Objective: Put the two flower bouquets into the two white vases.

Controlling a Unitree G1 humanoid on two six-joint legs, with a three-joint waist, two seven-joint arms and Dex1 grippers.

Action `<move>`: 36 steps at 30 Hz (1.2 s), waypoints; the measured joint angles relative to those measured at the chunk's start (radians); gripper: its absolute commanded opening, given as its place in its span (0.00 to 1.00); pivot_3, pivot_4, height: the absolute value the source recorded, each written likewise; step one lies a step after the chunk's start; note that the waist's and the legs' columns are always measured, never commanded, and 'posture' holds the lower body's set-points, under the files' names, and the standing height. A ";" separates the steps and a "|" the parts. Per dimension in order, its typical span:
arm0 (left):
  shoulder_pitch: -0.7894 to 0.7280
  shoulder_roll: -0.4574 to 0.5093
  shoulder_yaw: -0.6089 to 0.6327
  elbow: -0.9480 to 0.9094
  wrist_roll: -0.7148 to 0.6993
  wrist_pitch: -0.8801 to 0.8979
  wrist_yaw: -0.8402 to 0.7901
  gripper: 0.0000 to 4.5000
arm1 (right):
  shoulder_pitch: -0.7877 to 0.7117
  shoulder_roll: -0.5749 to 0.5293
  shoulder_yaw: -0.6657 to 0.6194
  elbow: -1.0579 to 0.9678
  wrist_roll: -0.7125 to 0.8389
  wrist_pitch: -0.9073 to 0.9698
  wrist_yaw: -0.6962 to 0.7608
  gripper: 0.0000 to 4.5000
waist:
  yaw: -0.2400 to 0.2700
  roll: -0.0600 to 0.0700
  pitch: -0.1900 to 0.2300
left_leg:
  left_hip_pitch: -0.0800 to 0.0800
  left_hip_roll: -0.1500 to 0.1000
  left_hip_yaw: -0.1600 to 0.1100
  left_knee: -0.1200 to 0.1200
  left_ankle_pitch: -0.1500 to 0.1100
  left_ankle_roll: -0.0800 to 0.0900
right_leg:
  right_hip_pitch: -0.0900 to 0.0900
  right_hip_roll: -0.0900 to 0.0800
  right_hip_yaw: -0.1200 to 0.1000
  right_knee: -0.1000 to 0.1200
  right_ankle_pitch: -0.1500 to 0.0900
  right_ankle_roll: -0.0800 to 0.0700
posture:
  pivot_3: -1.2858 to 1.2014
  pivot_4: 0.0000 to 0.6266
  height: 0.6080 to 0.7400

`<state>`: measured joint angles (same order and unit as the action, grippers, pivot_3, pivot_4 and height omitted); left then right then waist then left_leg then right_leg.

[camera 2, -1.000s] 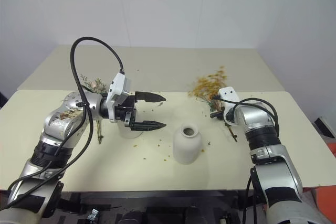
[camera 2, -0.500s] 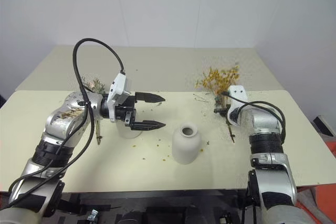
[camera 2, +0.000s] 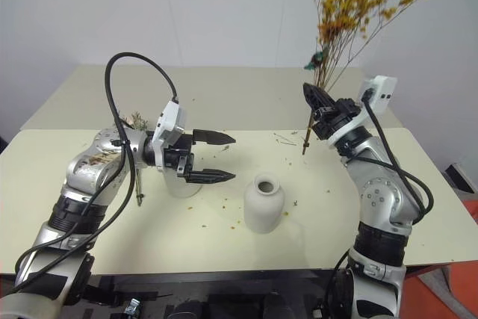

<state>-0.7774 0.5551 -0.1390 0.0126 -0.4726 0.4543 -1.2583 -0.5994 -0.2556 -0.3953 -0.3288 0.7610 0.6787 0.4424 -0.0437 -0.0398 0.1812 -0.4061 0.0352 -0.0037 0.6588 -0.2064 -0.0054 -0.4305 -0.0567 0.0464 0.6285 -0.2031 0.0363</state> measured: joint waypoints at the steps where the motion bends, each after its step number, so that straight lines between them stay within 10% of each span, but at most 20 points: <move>1: 0.000 0.000 0.000 0.002 0.000 0.000 -0.001 1.00 | 0.008 0.004 0.006 -0.015 0.014 0.000 0.001 0.00 | 0.000 0.000 0.000 | 0.000 0.000 0.000 0.000 0.000 0.000 | 0.000 0.000 0.000 0.000 0.000 0.000 | 0.52 0.24 1.00; 16: -0.009 -0.014 -0.002 0.028 0.009 -0.019 -0.026 1.00 | 0.158 -0.002 0.224 -0.155 0.011 -0.086 0.045 0.00 | 0.002 0.000 0.000 | 0.000 0.000 0.000 0.000 0.000 0.000 | 0.000 0.000 0.000 0.000 0.000 0.000 | 0.52 0.24 1.00; 36: -0.010 -0.026 -0.002 0.043 0.022 -0.035 -0.032 1.00 | 0.080 -0.050 0.204 -0.107 -0.005 -0.176 0.018 0.00 | 0.004 0.000 0.000 | 0.000 0.000 0.000 0.000 0.000 0.000 | 0.000 0.000 0.000 0.000 0.000 0.000 | 0.52 0.24 1.00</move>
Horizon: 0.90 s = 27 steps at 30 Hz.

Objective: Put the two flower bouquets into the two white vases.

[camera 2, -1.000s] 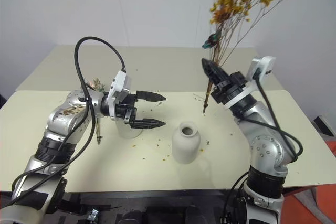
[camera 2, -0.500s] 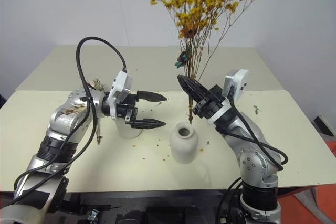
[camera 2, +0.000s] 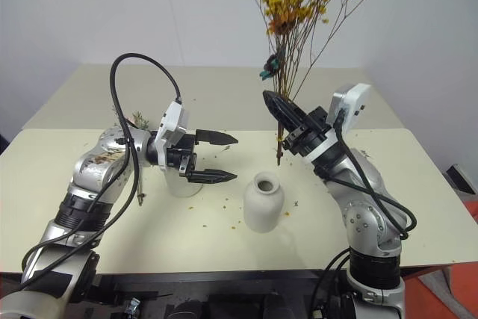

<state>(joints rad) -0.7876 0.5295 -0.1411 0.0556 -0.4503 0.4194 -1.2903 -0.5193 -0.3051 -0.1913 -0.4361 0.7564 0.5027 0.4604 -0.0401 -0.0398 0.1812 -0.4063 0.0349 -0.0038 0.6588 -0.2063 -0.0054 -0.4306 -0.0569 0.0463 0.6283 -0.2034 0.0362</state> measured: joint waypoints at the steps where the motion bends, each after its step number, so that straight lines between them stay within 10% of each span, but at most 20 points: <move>1: 0.000 0.000 0.000 0.000 0.000 0.000 0.000 1.00 | -0.003 0.000 -0.003 -0.001 0.009 0.000 -0.004 0.00 | 0.000 0.000 0.000 | 0.000 0.000 0.000 0.000 0.000 0.000 | 0.000 0.000 0.000 0.000 0.000 0.000 | 0.52 0.24 1.00; 27: -0.071 0.078 0.002 0.062 -0.048 0.014 -0.240 1.00 | 0.158 -0.002 0.128 -0.052 0.011 -0.008 0.062 0.00 | 0.001 0.000 0.000 | 0.000 0.000 0.000 0.000 0.000 0.000 | 0.000 0.000 0.000 0.000 0.000 0.000 | 0.52 0.24 1.00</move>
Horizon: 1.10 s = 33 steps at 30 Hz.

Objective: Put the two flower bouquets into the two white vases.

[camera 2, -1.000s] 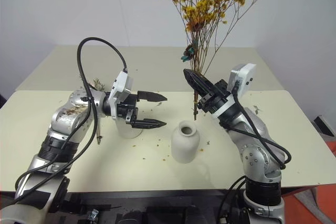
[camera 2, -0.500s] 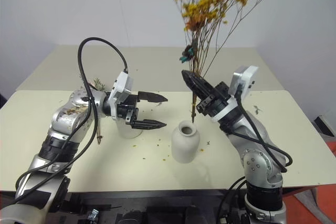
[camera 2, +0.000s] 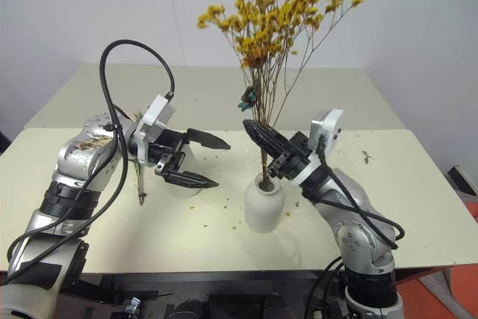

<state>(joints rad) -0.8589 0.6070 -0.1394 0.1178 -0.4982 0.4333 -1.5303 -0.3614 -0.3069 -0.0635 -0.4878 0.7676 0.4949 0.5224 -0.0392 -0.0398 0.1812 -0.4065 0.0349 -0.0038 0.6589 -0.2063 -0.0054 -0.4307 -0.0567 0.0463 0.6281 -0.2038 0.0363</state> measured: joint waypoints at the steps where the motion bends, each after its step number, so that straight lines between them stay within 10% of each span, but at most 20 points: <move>1: 0.000 0.000 0.000 0.000 0.001 0.000 -0.001 1.00 | 0.005 -0.001 0.008 0.000 -0.008 -0.006 0.004 0.00 | 0.000 0.000 0.000 | 0.000 0.000 0.000 0.000 0.000 0.000 | 0.000 0.000 0.000 0.000 0.000 0.000 | 0.52 0.24 1.00; 19: -0.011 0.001 -0.002 0.009 0.009 0.009 -0.004 1.00 | 0.105 -0.005 0.033 -0.003 -0.119 -0.077 0.041 0.00 | 0.001 0.000 0.000 | 0.000 0.000 0.000 0.000 0.000 0.000 | 0.000 0.000 0.000 0.000 0.000 0.000 | 0.52 0.24 1.00; 33: -0.023 -0.002 -0.015 0.021 0.020 0.011 -0.015 1.00 | 0.147 -0.004 0.023 -0.050 -0.114 -0.078 0.037 0.99 | 0.002 0.000 0.000 | 0.000 0.000 0.000 0.000 0.000 0.000 | 0.000 0.000 0.000 0.000 0.000 0.000 | 0.52 0.24 1.00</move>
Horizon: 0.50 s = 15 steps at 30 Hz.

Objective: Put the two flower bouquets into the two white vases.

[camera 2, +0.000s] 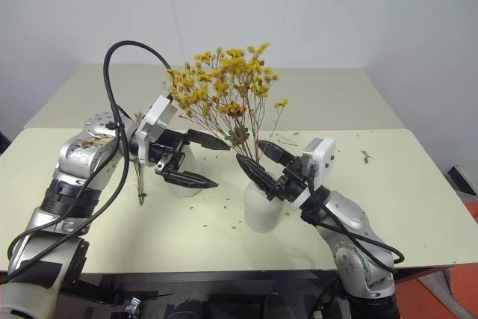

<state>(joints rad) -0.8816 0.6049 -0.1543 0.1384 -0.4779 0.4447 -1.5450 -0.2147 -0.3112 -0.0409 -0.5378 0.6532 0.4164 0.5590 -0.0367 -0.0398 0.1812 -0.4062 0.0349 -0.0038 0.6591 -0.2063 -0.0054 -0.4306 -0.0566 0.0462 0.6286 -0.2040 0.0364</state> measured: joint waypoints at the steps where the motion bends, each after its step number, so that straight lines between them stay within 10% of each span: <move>1: -0.008 -0.003 -0.001 0.004 0.004 -0.001 0.000 1.00 | 0.008 -0.008 -0.009 -0.011 0.002 0.000 0.000 0.99 | 0.000 0.000 0.000 | 0.000 0.000 0.000 0.000 0.000 0.000 | 0.000 0.000 0.000 0.000 0.000 0.000 | 0.52 0.24 1.00; 15: -0.016 -0.038 -0.003 0.035 0.016 -0.030 -0.001 1.00 | 0.150 -0.145 -0.139 -0.104 0.110 0.003 0.009 0.99 | 0.007 0.000 0.000 | 0.001 0.000 0.000 0.000 0.000 0.000 | 0.001 0.000 0.000 0.000 0.000 0.000 | 0.52 0.24 1.00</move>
<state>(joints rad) -0.8975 0.5665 -0.1568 0.1739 -0.4621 0.4150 -1.5459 -0.0643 -0.4560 -0.1795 -0.6419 0.7629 0.4190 0.5677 -0.0297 -0.0399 0.1812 -0.4055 0.0348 -0.0037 0.6593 -0.2064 -0.0054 -0.4299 -0.0567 0.0463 0.6286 -0.2042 0.0365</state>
